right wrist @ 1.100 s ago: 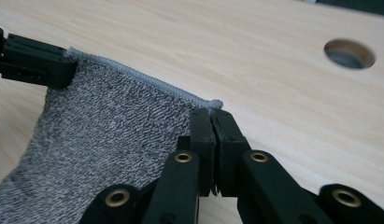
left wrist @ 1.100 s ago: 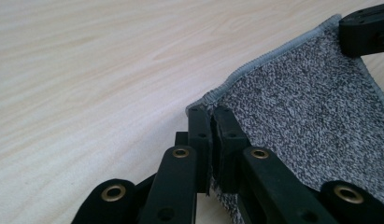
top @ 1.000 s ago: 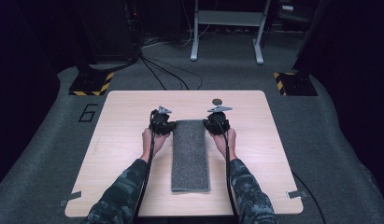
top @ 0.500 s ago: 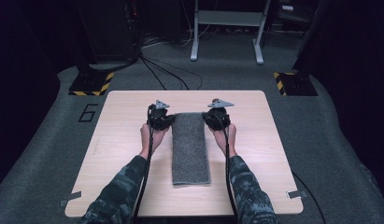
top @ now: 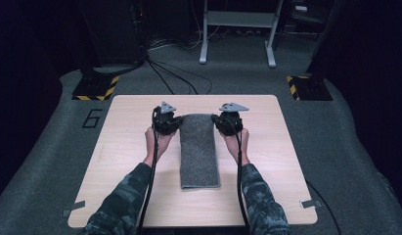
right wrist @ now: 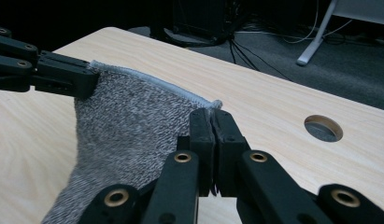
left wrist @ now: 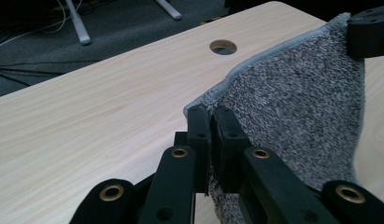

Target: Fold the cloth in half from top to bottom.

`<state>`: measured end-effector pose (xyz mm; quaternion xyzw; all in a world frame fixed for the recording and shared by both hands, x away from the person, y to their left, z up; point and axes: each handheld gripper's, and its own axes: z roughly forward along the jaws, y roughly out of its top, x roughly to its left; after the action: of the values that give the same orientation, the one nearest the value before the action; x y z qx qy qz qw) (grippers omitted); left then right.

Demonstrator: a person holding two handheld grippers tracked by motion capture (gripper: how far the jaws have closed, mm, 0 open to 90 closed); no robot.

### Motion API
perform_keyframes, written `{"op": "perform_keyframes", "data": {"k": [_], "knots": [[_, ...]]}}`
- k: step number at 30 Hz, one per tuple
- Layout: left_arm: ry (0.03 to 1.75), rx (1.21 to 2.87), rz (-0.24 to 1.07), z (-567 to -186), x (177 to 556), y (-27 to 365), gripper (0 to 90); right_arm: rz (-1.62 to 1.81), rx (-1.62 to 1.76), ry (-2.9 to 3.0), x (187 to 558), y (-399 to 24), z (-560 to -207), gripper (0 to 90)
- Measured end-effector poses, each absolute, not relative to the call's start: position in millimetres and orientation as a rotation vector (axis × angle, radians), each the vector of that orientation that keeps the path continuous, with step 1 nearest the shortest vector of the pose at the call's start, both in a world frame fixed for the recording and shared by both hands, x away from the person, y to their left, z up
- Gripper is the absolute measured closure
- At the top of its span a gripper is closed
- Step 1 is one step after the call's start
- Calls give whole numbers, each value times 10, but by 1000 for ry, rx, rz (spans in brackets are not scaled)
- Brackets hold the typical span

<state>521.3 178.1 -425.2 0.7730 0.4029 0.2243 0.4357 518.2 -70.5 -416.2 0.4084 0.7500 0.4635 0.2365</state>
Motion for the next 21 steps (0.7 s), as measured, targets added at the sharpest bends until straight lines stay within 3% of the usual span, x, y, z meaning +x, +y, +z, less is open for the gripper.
{"op": "perform_keyframes", "data": {"k": [21], "knots": [[929, 1934, 495, -4351, 4846, 1813, 858, 1307, 1059, 2078, 4781, -893, -4274, 881]]}}
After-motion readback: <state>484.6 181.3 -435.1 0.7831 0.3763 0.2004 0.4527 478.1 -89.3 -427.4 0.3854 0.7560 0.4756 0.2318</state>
